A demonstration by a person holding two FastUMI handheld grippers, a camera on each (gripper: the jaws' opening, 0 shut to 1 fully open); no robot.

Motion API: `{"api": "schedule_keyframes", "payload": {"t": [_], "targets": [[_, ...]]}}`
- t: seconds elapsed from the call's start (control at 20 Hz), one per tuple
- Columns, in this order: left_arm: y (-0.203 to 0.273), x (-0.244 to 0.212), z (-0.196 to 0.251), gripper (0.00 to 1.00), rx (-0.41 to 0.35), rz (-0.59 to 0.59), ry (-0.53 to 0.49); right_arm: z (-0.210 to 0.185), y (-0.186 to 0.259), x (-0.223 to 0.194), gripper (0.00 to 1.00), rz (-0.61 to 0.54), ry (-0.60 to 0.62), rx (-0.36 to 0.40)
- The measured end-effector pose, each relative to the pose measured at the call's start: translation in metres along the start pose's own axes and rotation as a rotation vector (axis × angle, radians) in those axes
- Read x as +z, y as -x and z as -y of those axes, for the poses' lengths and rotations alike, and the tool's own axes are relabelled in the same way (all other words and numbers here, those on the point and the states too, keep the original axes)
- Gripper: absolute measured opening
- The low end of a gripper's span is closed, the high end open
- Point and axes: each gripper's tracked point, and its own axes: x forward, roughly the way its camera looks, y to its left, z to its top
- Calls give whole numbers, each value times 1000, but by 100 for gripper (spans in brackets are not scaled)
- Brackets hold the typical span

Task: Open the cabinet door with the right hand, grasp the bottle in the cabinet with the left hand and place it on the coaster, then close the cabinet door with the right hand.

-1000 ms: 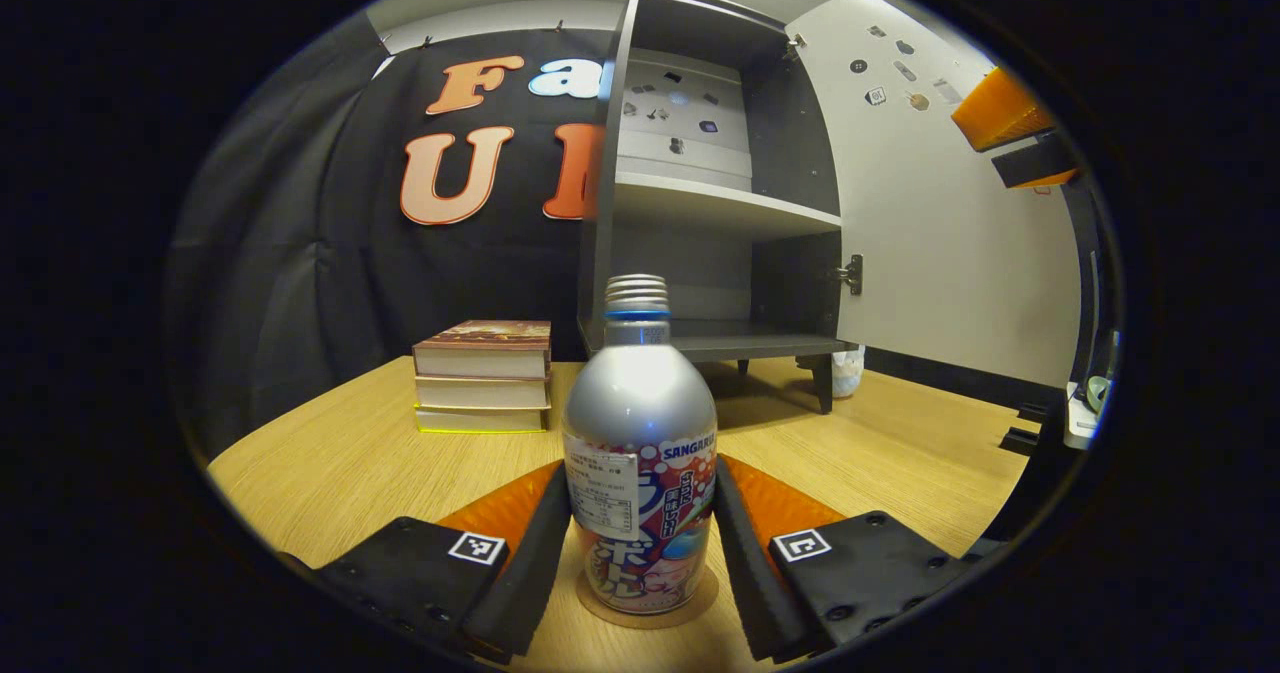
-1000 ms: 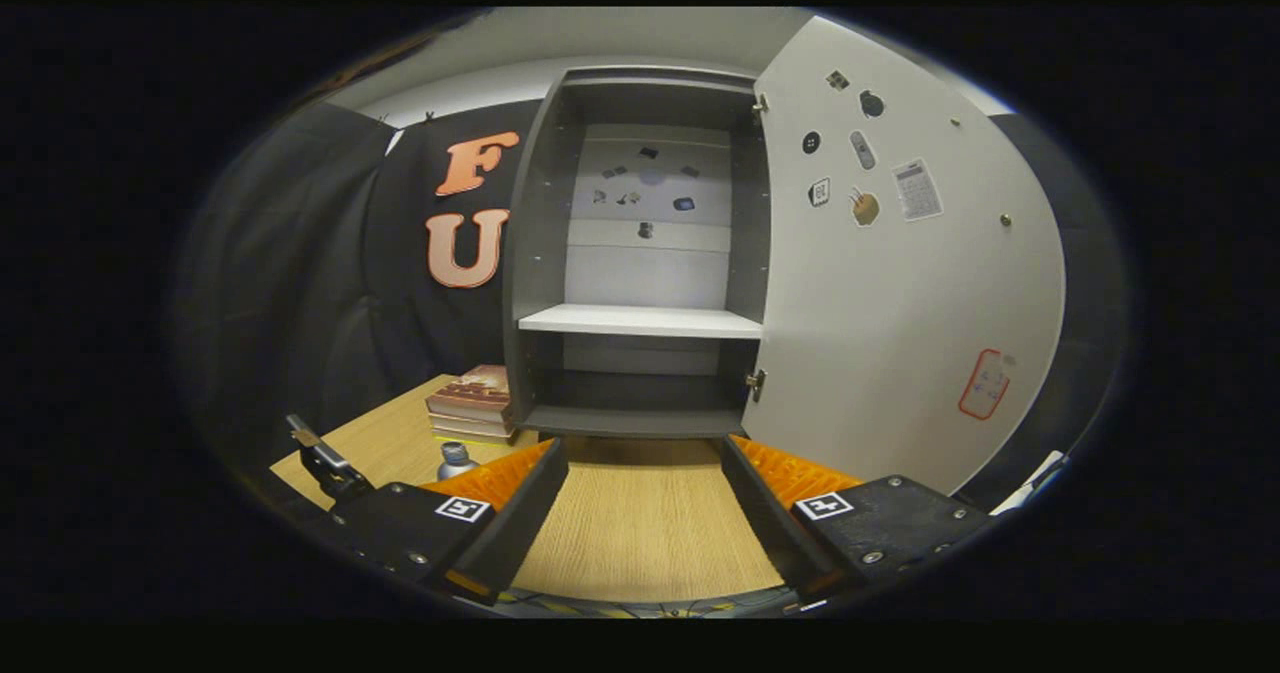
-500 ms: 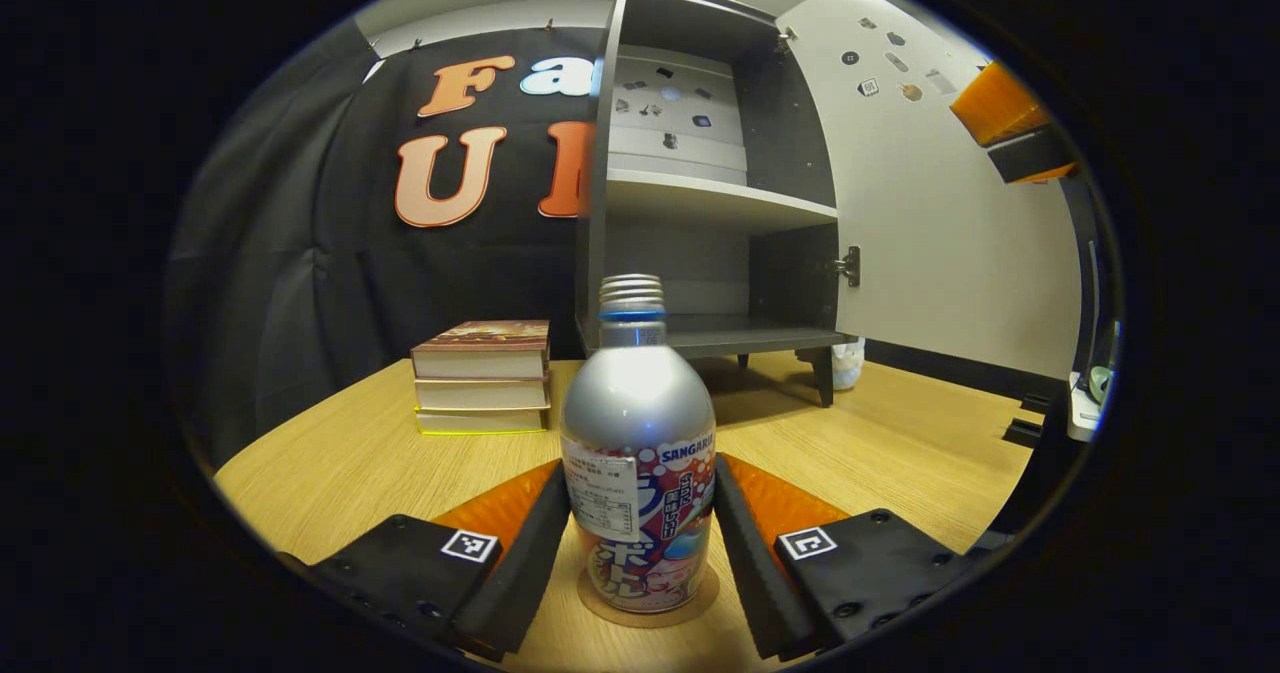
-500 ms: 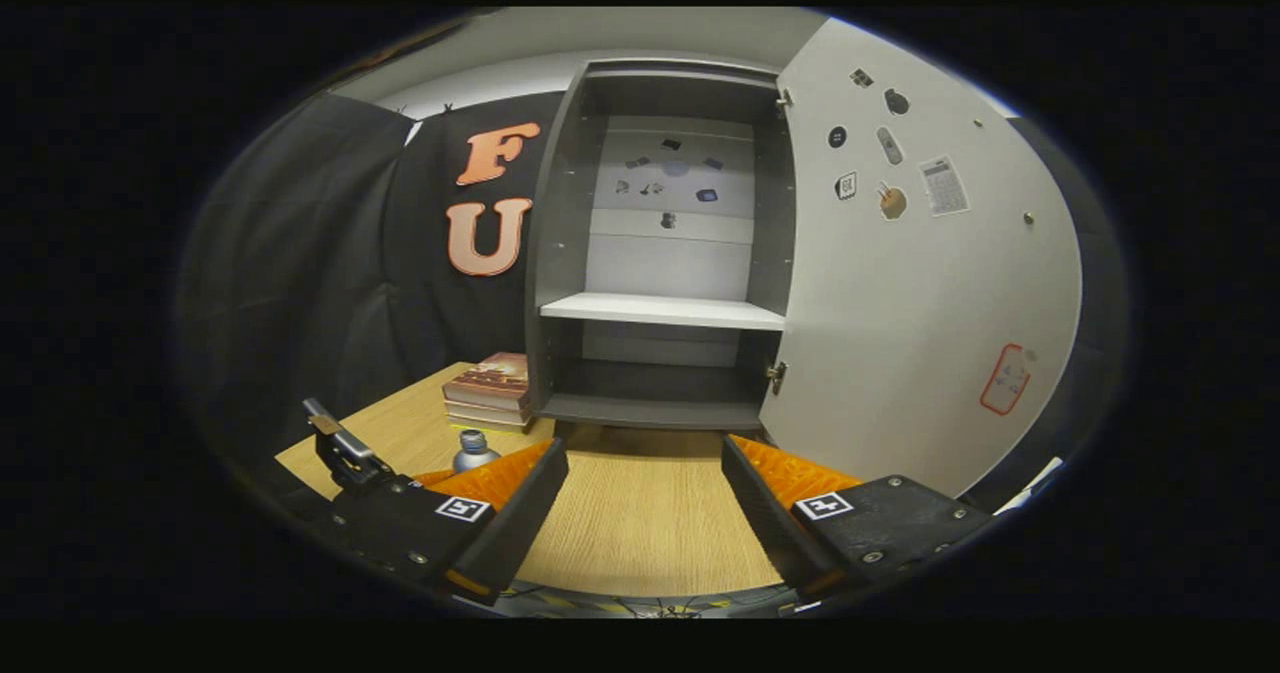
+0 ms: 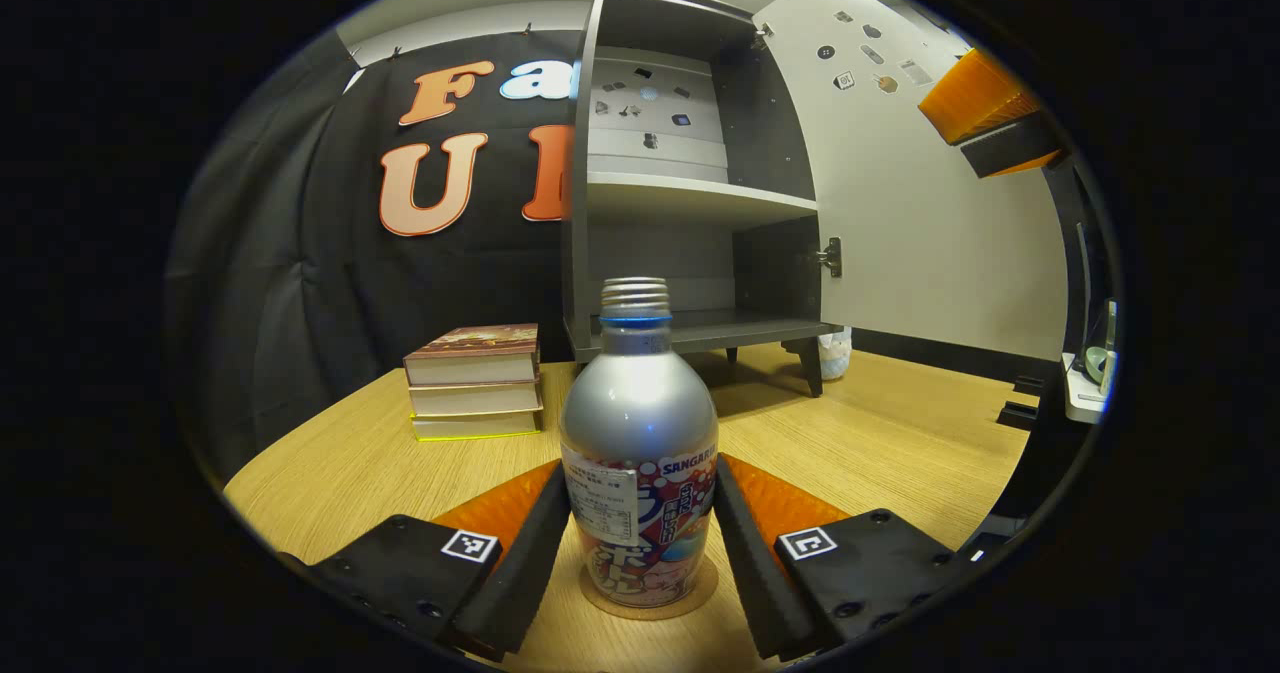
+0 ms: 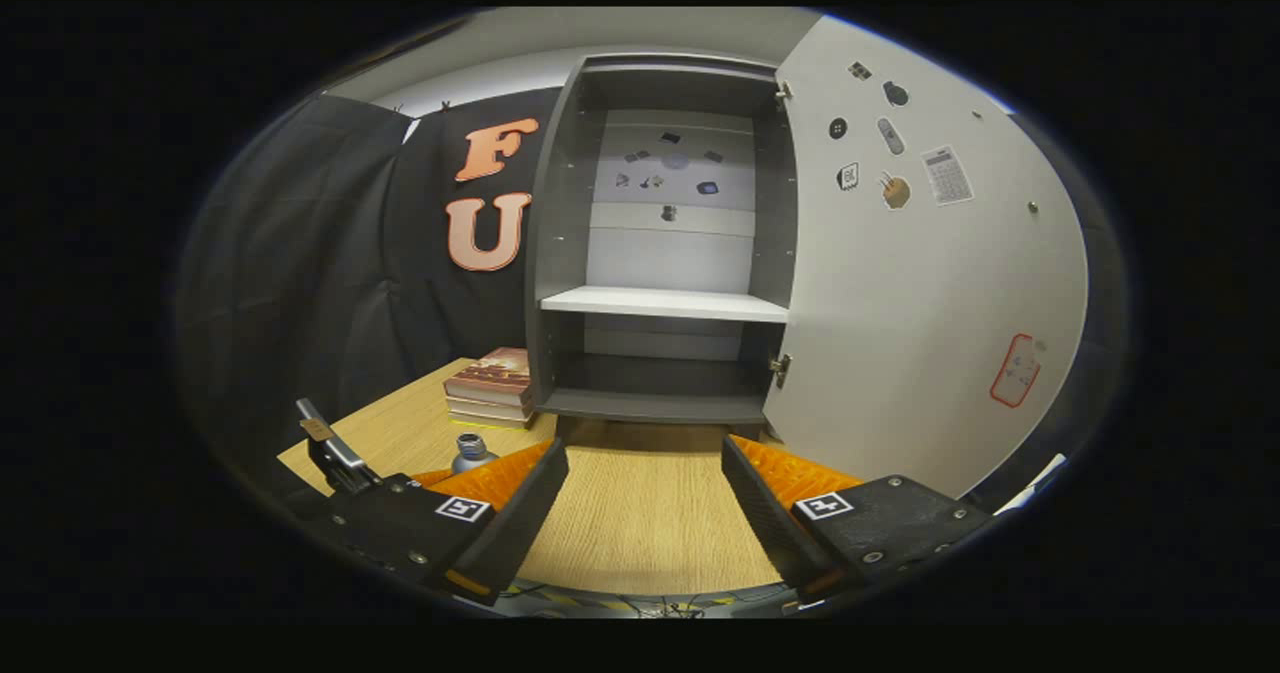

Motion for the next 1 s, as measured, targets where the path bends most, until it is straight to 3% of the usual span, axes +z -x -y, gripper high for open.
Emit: {"api": "schedule_keyframes", "payload": {"t": [0.4,1.0], "targets": [[-2,25,5,95,-31,33,-19,-2,7,15,95,15,-2,-5],[-15,156,-2,95,-24,124,0,40,45,75,95,149,-17,-103]]}}
